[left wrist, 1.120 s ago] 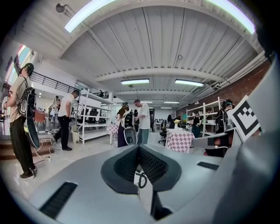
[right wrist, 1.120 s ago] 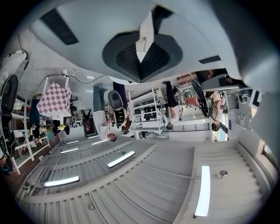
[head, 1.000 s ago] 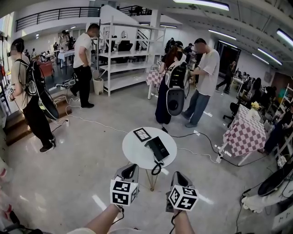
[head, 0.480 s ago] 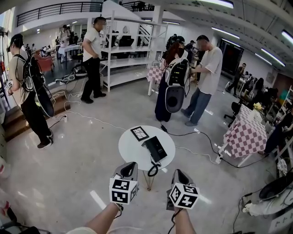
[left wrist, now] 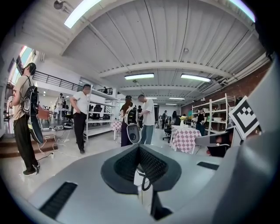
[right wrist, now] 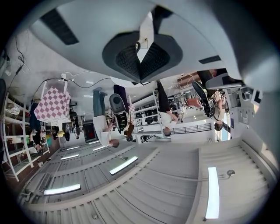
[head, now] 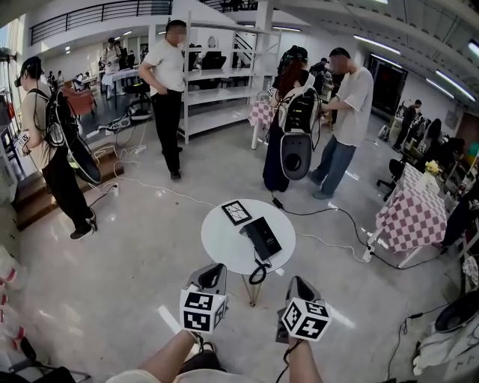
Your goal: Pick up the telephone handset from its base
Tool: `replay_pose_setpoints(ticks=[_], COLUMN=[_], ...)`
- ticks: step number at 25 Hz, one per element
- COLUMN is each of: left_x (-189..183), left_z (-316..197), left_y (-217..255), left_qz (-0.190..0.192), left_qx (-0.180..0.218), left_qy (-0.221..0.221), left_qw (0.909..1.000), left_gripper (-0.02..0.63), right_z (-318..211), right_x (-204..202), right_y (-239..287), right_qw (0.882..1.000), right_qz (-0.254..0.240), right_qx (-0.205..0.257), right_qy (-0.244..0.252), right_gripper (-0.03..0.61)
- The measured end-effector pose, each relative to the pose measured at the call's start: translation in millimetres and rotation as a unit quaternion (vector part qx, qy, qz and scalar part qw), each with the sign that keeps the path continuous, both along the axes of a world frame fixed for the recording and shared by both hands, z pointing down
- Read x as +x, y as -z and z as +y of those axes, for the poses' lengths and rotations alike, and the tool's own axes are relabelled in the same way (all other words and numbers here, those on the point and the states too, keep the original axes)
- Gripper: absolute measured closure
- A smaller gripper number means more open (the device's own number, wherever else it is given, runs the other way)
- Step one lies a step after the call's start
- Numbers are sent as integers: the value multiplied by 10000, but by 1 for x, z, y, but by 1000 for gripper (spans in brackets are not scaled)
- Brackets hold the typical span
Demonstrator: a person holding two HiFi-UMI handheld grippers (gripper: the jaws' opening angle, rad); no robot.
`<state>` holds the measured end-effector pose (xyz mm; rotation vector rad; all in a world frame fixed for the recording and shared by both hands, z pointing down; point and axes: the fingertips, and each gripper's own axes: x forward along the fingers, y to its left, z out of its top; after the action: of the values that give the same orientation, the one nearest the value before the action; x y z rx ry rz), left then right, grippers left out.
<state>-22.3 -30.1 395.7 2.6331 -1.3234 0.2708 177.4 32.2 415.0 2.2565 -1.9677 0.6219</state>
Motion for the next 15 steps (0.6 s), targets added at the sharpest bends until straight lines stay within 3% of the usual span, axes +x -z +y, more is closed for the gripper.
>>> replay_pose_setpoints(ticks=[15], left_x=[16], left_z=[-31], left_y=[2], left_qz=[116], left_qx=[142], left_qy=[-83], left_qw=[9998], left_gripper=[597], right_z=[-30], right_x=[6], right_y=[2], right_qw=[9998], right_qz=[148], right_qx=[33], right_qy=[123], right_gripper=[554])
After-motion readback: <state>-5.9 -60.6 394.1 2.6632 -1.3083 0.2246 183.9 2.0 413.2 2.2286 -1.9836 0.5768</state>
